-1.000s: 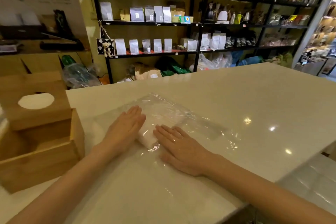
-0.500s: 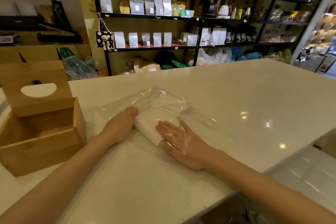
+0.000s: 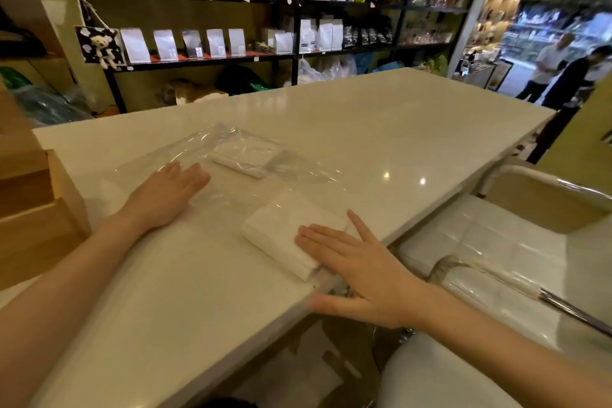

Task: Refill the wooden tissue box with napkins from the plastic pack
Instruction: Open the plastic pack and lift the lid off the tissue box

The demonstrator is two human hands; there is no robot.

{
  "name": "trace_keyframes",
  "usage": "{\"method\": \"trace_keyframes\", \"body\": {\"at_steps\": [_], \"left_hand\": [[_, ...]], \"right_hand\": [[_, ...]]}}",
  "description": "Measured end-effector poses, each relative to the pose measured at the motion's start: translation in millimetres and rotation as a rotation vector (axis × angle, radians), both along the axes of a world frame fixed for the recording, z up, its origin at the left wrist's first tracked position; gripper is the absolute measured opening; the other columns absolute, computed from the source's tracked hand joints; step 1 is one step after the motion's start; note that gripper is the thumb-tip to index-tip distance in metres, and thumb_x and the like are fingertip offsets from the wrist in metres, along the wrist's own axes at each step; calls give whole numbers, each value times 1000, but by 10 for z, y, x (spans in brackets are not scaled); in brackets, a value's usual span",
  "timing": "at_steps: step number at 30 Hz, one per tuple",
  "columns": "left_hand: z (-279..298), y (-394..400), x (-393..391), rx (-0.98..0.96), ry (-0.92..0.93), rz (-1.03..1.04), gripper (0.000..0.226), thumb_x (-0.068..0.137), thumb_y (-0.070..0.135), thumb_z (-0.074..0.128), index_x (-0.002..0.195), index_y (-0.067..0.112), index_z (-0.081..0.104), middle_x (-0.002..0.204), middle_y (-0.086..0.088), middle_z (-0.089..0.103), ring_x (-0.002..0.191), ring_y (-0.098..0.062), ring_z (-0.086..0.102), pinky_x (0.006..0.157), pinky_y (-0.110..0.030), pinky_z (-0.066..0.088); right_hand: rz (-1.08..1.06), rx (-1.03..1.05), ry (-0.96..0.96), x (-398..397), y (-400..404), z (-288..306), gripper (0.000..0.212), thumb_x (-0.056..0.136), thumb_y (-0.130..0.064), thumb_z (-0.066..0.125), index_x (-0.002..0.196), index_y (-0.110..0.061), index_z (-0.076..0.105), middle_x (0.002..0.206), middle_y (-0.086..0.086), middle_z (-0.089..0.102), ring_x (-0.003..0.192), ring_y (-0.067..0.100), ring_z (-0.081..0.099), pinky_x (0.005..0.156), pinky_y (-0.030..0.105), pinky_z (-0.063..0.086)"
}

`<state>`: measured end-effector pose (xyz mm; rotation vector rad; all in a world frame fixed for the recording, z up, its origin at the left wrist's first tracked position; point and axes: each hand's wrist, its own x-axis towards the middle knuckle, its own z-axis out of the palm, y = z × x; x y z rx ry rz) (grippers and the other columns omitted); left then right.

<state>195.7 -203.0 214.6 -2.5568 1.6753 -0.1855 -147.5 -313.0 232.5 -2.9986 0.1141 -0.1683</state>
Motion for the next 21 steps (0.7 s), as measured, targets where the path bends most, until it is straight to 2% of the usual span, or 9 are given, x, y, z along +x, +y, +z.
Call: {"method": "trace_keyframes", "body": {"at_steps": [3, 6, 8, 11, 14, 16, 17, 19, 21], "left_hand": [[3, 10, -4, -27, 45, 7, 43, 96, 18, 28, 139, 22, 29, 154, -8, 20, 137, -34, 21, 107, -44, 23], [-4, 8, -7, 12, 29, 36, 47, 97, 19, 27, 143, 22, 19, 155, -9, 15, 140, -33, 13, 111, -48, 19], [7, 19, -29, 2, 21, 60, 47, 97, 21, 28, 143, 22, 17, 155, -11, 15, 141, -32, 11, 112, -49, 20], [13, 28, -54, 30, 68, 105, 48, 96, 31, 22, 144, 26, 13, 156, -10, 7, 143, -28, 1, 114, -48, 11], [17, 21, -78, -48, 227, 164, 54, 93, 45, 22, 144, 27, 14, 157, -9, 5, 144, -22, -2, 115, -45, 4], [16, 23, -108, -116, 286, 172, 60, 90, 52, 28, 144, 27, 16, 156, -10, 7, 144, -20, 1, 115, -43, 4], [20, 27, -118, -120, 291, 168, 61, 90, 53, 29, 144, 26, 16, 156, -10, 7, 144, -20, 2, 115, -42, 4], [41, 37, -135, -121, 310, 168, 61, 91, 52, 28, 144, 25, 15, 156, -8, 7, 143, -19, 4, 115, -42, 3], [79, 58, -188, -210, 344, 184, 58, 93, 47, 26, 144, 20, 18, 156, -7, 14, 142, -19, 11, 115, -40, 6]], "right_hand": [[0, -200, -81, -141, 32, -34, 77, 80, -64, 46, 142, -25, 25, 149, -6, 33, 138, 7, 26, 116, 55, 2], [-3, -281, -291, -221, 68, -102, 58, 69, -27, 78, 122, -19, 57, 123, -2, 64, 116, 12, 58, 103, 53, 36], [-16, -270, -364, -253, 95, -107, 51, 65, -18, 81, 113, -18, 64, 114, -2, 70, 106, 12, 64, 98, 48, 42], [-38, -185, -401, -287, 98, 18, 35, 77, -18, 64, 112, -18, 65, 108, -3, 72, 100, 9, 66, 99, 45, 40], [-176, 227, -508, -288, 161, 332, 34, 80, -30, 55, 113, -32, 62, 102, -19, 71, 91, 0, 63, 93, 33, 47], [-257, 557, -600, -262, 161, 569, 27, 76, -40, 61, 102, -46, 65, 95, -31, 69, 94, -3, 62, 83, 18, 51], [-279, 696, -639, -226, 125, 675, 24, 72, -39, 67, 95, -46, 68, 92, -29, 71, 93, -3, 64, 80, 17, 52], [-280, 970, -652, -101, 1, 816, 27, 62, -31, 78, 88, -34, 73, 89, -17, 75, 88, 5, 69, 74, 19, 55], [-288, 1216, -594, 120, -123, 881, 33, 55, -29, 76, 86, -19, 74, 87, -4, 77, 86, 13, 70, 73, 23, 56]]}}
